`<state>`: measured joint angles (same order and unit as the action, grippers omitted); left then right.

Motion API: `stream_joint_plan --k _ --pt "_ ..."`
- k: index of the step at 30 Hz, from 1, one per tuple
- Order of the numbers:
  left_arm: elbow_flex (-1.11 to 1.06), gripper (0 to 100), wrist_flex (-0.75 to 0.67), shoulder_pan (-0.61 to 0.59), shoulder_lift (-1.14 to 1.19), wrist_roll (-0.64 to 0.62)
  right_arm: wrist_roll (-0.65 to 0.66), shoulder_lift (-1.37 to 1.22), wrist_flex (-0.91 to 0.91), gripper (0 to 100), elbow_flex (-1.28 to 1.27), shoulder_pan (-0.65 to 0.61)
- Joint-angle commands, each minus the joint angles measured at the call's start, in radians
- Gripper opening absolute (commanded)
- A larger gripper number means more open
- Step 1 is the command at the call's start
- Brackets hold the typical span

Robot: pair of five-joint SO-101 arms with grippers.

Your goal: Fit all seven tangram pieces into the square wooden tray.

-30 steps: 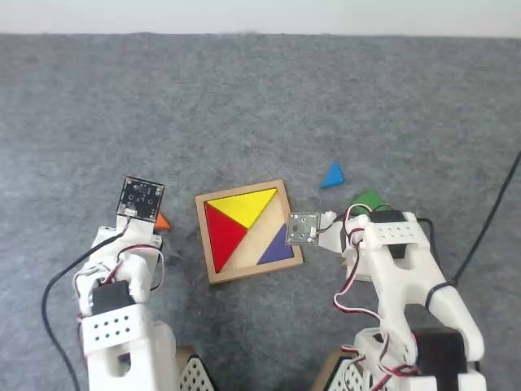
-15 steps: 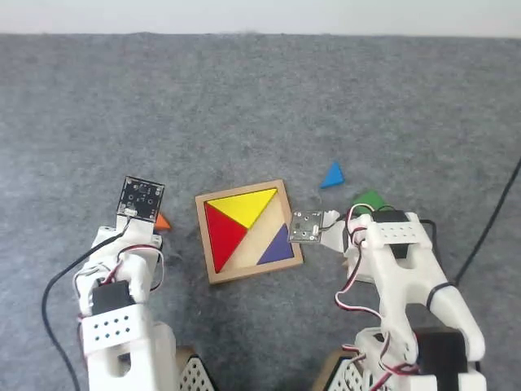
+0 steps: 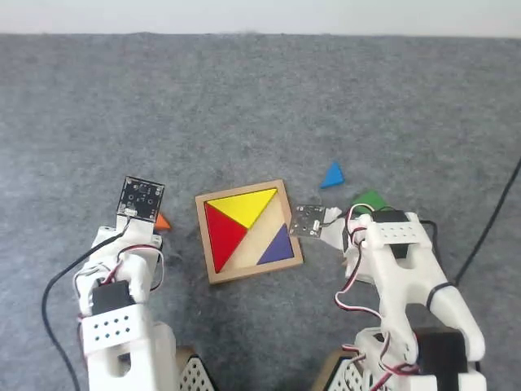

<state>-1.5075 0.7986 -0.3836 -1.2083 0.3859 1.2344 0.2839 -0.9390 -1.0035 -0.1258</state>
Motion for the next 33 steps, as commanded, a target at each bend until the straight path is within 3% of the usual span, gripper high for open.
stream_joint_plan --k 1,12,19,33 --pt "0.013 12 0.003 0.005 -0.021 -0.003 -0.023 0.012 -0.061 17.6 0.060 0.013" --pt "0.013 12 0.003 0.003 -0.021 -0.003 -0.080 0.012 -0.286 17.6 0.269 0.005" --pt "0.013 12 0.003 0.003 -0.021 -0.003 -0.012 0.004 -0.282 18.0 0.218 -0.005" --pt "0.013 12 0.003 0.002 -0.021 -0.003 0.058 0.001 -0.077 23.7 0.057 -0.021"
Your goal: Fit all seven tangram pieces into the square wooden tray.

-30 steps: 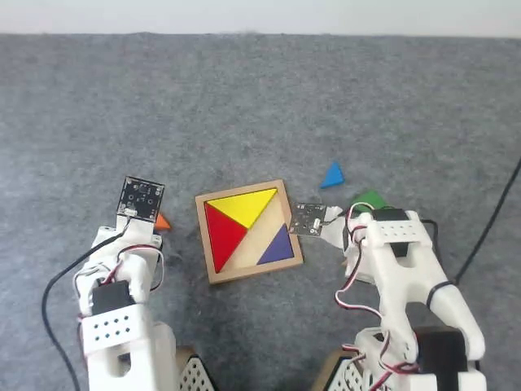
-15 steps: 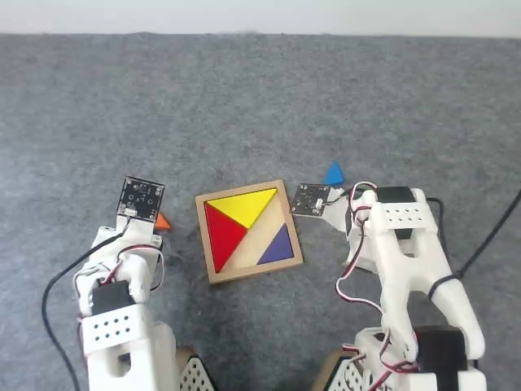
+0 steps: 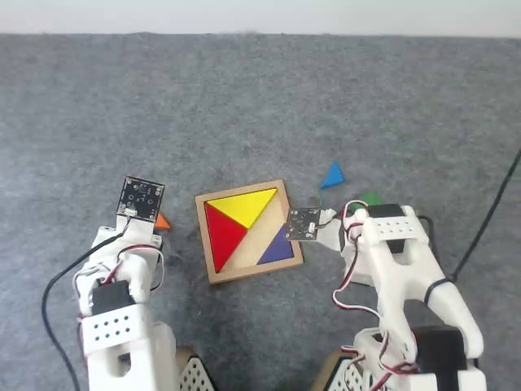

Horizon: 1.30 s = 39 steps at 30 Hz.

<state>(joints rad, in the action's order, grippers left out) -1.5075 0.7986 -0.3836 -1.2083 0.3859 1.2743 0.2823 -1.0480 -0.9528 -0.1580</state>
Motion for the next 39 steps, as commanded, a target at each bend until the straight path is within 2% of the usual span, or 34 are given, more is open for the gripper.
stream_joint_plan --k 1,11,16,26,39 --pt "0.013 12 0.003 0.002 -0.021 -0.003 0.026 0.002 0.038 23.7 0.005 0.019" --pt "0.012 12 0.009 0.002 -0.021 0.026 0.203 0.001 0.047 23.8 -0.032 0.143" --pt "0.013 12 0.017 0.005 -0.021 0.029 0.198 0.008 0.067 23.8 -0.043 0.122" --pt "0.013 12 0.017 0.005 -0.021 0.031 0.126 0.004 0.076 23.8 -0.040 -0.021" --pt "0.013 12 0.017 0.005 -0.021 0.031 0.124 0.004 0.082 23.7 -0.038 0.033"
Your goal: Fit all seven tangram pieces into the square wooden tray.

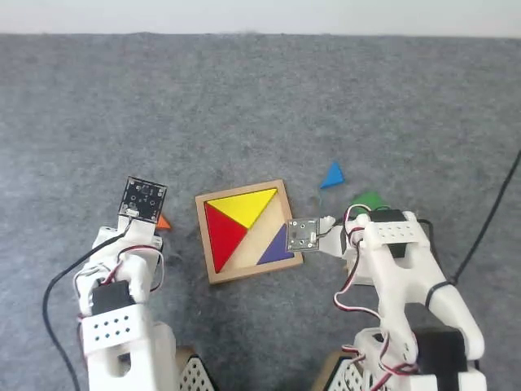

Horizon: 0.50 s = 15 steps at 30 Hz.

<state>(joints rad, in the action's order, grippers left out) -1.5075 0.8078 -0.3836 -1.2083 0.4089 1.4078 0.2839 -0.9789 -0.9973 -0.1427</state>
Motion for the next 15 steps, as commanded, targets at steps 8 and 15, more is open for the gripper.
stream_joint_plan --k 8,15 --pt "0.013 12 0.008 0.005 -0.021 0.008 -0.011 0.001 0.013 16.0 0.005 0.018" --pt "0.013 12 0.008 0.006 -0.021 0.008 -0.021 0.001 0.015 16.4 0.005 0.050"
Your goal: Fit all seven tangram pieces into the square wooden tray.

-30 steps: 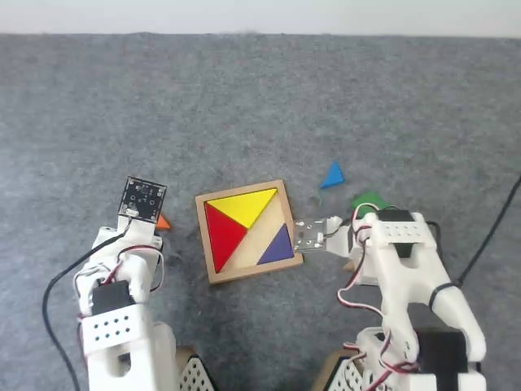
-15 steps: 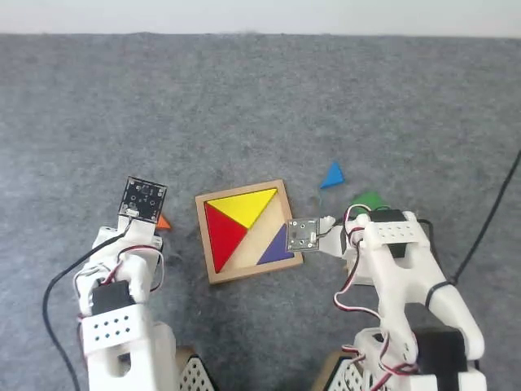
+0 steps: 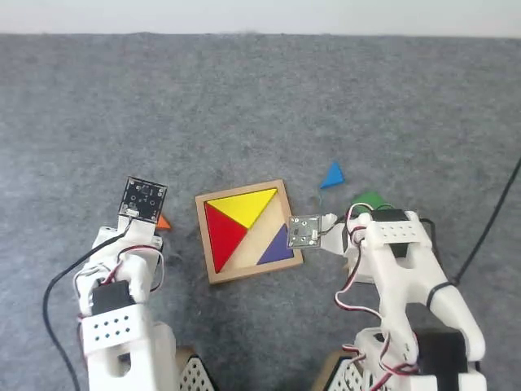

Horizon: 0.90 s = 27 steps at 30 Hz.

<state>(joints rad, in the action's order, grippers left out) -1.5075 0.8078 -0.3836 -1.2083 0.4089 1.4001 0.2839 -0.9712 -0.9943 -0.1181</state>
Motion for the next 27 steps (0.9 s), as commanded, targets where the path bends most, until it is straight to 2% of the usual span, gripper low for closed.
stream_joint_plan --k 1,15,20,27 --pt "0.013 12 0.008 0.006 -0.021 0.008 -0.014 0.001 0.007 16.4 0.002 0.030" --pt "0.013 12 0.008 0.006 -0.021 0.008 -0.043 0.012 0.005 16.1 0.002 0.022" --pt "0.013 12 0.008 0.006 -0.021 0.008 -0.044 0.010 0.005 10.8 0.002 0.022" --pt "0.013 12 0.008 0.006 -0.021 0.008 -0.044 0.012 0.005 10.6 0.002 0.022"
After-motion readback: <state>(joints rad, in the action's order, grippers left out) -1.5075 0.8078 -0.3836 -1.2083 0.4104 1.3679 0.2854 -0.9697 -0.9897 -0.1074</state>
